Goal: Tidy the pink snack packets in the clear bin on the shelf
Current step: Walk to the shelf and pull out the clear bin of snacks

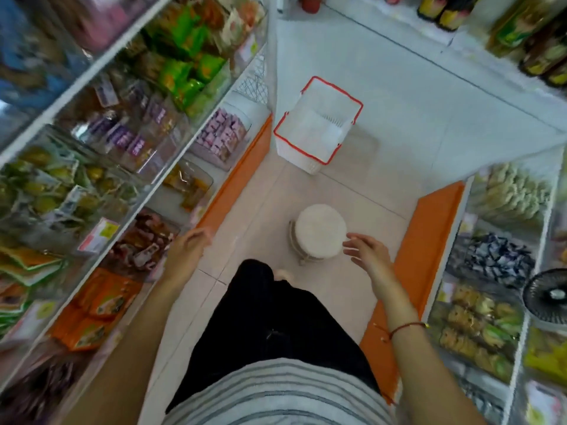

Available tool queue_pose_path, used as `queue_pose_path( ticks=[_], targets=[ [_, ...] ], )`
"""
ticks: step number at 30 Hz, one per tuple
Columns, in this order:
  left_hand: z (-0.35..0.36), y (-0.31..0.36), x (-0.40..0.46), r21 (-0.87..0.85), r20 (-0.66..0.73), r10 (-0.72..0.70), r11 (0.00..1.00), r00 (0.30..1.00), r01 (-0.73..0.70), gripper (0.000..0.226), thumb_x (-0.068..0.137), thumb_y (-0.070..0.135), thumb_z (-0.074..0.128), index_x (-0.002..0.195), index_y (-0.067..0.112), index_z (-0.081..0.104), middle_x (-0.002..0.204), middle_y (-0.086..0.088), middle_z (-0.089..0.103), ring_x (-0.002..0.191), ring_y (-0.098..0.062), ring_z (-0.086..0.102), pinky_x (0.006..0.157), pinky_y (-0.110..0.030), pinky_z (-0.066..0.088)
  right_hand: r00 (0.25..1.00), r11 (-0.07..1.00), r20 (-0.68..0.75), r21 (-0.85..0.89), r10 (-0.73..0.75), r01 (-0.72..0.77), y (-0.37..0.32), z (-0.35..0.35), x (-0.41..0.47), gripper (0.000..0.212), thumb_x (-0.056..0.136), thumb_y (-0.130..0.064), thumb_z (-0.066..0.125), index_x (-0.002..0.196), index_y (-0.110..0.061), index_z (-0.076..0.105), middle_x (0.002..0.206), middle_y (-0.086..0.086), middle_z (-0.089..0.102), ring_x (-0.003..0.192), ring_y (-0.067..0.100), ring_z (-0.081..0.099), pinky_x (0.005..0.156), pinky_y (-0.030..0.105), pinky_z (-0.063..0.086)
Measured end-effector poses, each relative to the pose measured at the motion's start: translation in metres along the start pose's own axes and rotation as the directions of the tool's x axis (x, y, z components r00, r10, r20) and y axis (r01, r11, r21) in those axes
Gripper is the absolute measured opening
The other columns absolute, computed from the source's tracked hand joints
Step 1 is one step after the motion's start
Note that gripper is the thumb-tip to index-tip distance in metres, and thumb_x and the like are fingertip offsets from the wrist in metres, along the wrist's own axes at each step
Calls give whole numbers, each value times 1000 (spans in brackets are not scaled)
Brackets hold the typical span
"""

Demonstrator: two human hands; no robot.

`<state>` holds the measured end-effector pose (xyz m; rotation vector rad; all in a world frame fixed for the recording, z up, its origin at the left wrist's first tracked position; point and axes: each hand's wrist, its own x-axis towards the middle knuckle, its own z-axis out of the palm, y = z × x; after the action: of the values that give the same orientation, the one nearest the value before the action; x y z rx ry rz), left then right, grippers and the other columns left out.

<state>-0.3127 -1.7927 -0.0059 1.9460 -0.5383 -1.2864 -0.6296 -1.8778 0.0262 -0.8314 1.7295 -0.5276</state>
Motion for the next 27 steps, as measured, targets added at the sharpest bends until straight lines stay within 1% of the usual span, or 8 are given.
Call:
queue_pose_path(
  ticks=[2, 5, 9, 16, 20, 22, 24, 27],
  targets=[
    [-6, 6, 11, -11, -56, -16, 1000, 998, 15, 22, 92, 22, 62, 111, 11, 66, 108, -8, 65, 101, -25, 60, 92, -40, 45, 998, 999, 60, -50, -14, 17, -27, 13, 24, 20, 96, -12, 49, 109, -6, 64, 97, 10, 67, 79, 18, 62, 81, 32, 50],
    [-14, 15, 31, -57, -125, -33, 998, 992, 26, 5, 88, 23, 66, 92, 22, 68, 95, 0, 68, 85, -18, 60, 80, -33, 46, 989, 991, 145, -121, -33, 51, -64, 39, 53, 19, 95, -14, 51, 108, -8, 64, 98, 9, 67, 83, 19, 63, 84, 33, 48],
    [-20, 32, 67, -48, -235, -40, 998, 971, 29, 13, 93, 20, 59, 84, 21, 67, 75, 10, 62, 68, -5, 55, 62, -18, 44, 972, 985, 226, -147, -61, 96, -97, 73, 80, 18, 96, -14, 51, 108, -9, 64, 97, 9, 67, 85, 20, 63, 82, 32, 47],
    [-14, 76, 130, -171, -239, -108, 983, 965, 68, 9, 93, 6, 56, 97, 7, 64, 90, -3, 65, 91, -18, 57, 77, -19, 45, 939, 919, 319, -318, -128, 233, -151, 100, 133, 18, 95, -15, 51, 105, -12, 66, 94, 3, 70, 80, 13, 66, 75, 23, 49],
    [0, 92, 169, -66, -158, -60, 997, 986, 50, 14, 97, 12, 51, 107, 17, 60, 91, 6, 59, 78, -1, 53, 62, -2, 41, 868, 745, 461, -511, -184, 429, -196, 129, 185, 16, 94, -11, 53, 101, -7, 66, 99, 11, 68, 85, 21, 64, 82, 31, 50],
    [14, 93, 193, -68, -191, -90, 995, 977, 79, 11, 98, 14, 51, 102, 16, 60, 91, 1, 58, 80, -7, 55, 71, -12, 44, 797, 588, 580, -591, -166, 552, -219, 150, 216, 19, 95, -13, 51, 104, -2, 65, 104, 10, 66, 97, 25, 61, 85, 28, 44],
    [33, 92, 223, -139, -233, -152, 983, 961, 121, 16, 97, 10, 51, 105, 1, 62, 91, -8, 58, 84, -21, 58, 82, -31, 45, 739, 422, 670, -650, -77, 633, -243, 177, 248, 25, 96, -18, 47, 110, -4, 64, 114, 5, 63, 108, 24, 57, 85, 24, 38],
    [59, 87, 268, -143, -239, -256, 963, 937, 226, 30, 98, 11, 48, 122, -7, 54, 106, -17, 57, 82, -19, 56, 87, -36, 43, 699, 284, 715, -670, -1, 685, -270, 223, 299, 34, 96, -27, 47, 124, -13, 58, 130, 5, 58, 120, 26, 52, 98, 33, 41]
  ],
)
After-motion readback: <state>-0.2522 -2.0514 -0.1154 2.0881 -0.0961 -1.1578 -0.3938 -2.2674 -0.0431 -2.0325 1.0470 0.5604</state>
